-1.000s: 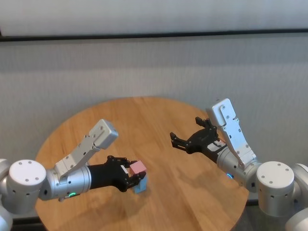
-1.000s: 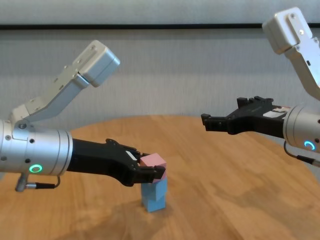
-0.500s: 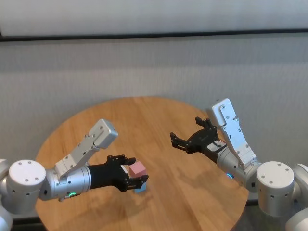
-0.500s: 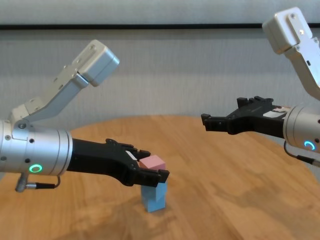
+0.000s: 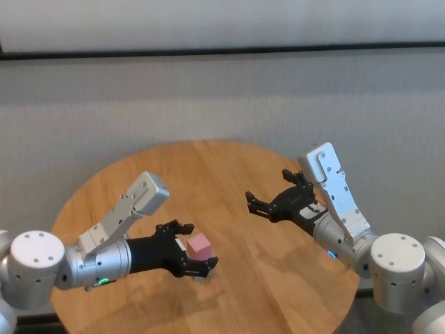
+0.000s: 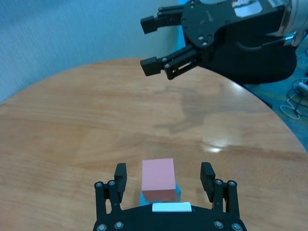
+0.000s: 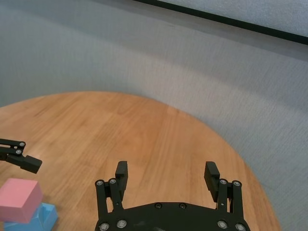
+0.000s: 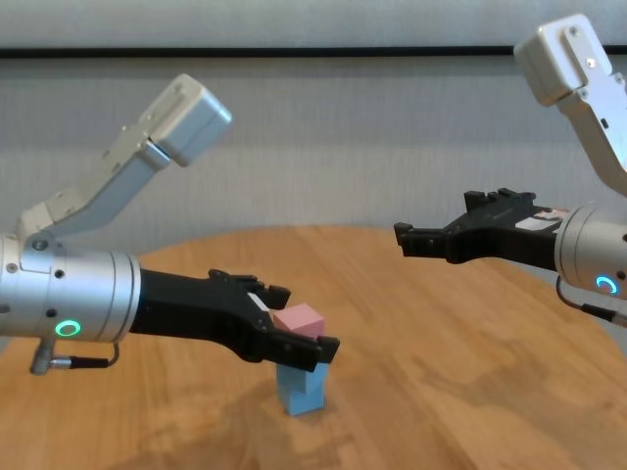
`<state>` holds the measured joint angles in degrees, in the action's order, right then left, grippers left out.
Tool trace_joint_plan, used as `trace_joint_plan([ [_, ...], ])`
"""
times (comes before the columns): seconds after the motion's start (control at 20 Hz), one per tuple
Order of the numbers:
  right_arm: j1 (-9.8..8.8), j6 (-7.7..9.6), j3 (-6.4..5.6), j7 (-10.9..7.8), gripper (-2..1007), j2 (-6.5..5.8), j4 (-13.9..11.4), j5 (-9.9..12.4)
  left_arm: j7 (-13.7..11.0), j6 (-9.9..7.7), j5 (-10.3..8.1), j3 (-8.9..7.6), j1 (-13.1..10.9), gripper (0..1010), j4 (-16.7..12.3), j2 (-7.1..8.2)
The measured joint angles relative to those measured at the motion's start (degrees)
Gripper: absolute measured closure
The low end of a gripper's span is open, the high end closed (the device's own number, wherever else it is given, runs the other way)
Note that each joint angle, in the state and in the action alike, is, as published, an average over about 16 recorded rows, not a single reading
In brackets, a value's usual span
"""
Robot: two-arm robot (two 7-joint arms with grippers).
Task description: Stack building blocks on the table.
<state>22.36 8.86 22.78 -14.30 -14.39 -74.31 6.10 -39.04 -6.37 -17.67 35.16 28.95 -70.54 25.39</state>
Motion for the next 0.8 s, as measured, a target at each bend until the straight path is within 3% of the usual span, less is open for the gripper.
trace_joint_plan([
  [0.2, 0.0, 0.0, 0.0, 0.0, 4, 0.0, 0.0, 0.0, -0.46, 1.74, -2.02, -1.1, -0.38, 20, 0.31, -0.43],
  [0.45, 0.0, 0.0, 0.0, 0.0, 4, 0.0, 0.0, 0.0, 0.32, 5.42, -5.71, -3.72, -1.37, 8, 0.65, -1.52],
  [0.6, 0.0, 0.0, 0.0, 0.0, 4, 0.0, 0.0, 0.0, 2.46, 8.14, -7.51, -5.82, -2.33, 8, 0.54, -2.27],
  [0.8, 0.0, 0.0, 0.0, 0.0, 4, 0.0, 0.0, 0.0, 6.78, 11.77, -8.25, -8.84, -4.1, 8, -0.25, -3.08],
])
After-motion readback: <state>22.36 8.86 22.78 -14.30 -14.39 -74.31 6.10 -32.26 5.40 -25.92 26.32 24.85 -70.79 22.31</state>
